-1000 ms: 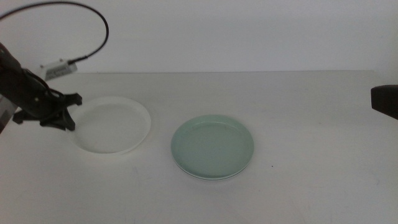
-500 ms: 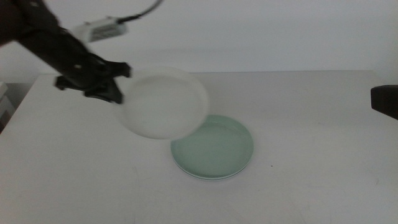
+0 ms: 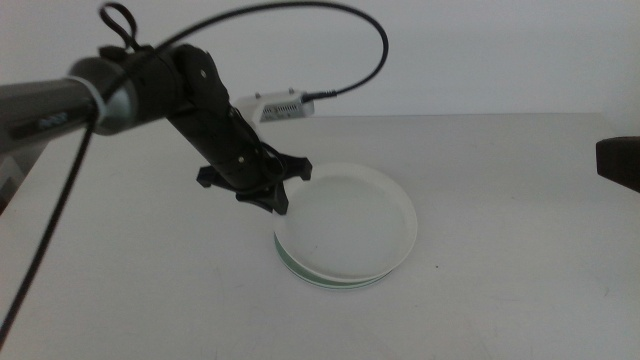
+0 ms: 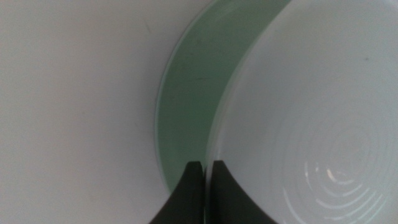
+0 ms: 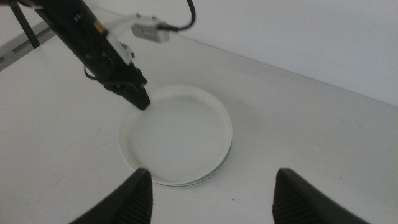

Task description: Stack the three bowls on top of each other.

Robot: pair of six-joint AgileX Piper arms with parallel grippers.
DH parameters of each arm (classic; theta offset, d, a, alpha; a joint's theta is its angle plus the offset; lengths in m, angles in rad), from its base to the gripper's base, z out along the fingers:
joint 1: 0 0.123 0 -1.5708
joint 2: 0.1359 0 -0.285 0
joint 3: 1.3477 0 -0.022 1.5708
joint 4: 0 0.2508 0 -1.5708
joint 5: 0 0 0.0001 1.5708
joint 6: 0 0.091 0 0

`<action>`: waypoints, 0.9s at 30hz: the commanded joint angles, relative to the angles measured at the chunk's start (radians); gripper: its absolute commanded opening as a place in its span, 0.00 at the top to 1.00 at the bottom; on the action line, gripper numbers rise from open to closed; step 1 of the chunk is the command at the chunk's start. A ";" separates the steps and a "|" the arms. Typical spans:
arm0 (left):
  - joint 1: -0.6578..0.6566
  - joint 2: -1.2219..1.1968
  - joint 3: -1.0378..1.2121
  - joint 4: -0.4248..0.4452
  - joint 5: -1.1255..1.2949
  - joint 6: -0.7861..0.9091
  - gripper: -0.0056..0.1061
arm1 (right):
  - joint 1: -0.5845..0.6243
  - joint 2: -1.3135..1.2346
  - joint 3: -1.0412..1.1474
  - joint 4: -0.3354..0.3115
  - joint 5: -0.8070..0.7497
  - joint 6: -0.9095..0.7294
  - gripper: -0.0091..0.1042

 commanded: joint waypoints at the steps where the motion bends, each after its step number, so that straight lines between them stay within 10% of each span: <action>1: -0.006 -0.025 -0.023 -0.038 -0.051 -0.015 0.95 | -0.007 -0.001 -0.022 0.004 -0.063 -0.011 0.48; 7: -0.006 -0.006 -0.023 -0.043 -0.083 -0.004 0.77 | -0.007 -0.001 -0.022 0.004 -0.063 -0.011 0.48; 16: -0.005 -0.115 -0.023 0.011 -0.064 0.064 0.03 | -0.007 -0.001 -0.022 0.004 -0.063 -0.011 0.48; 27: -0.005 -0.435 -0.023 0.245 -0.091 0.015 0.01 | -0.007 -0.001 -0.022 0.004 -0.063 -0.011 0.48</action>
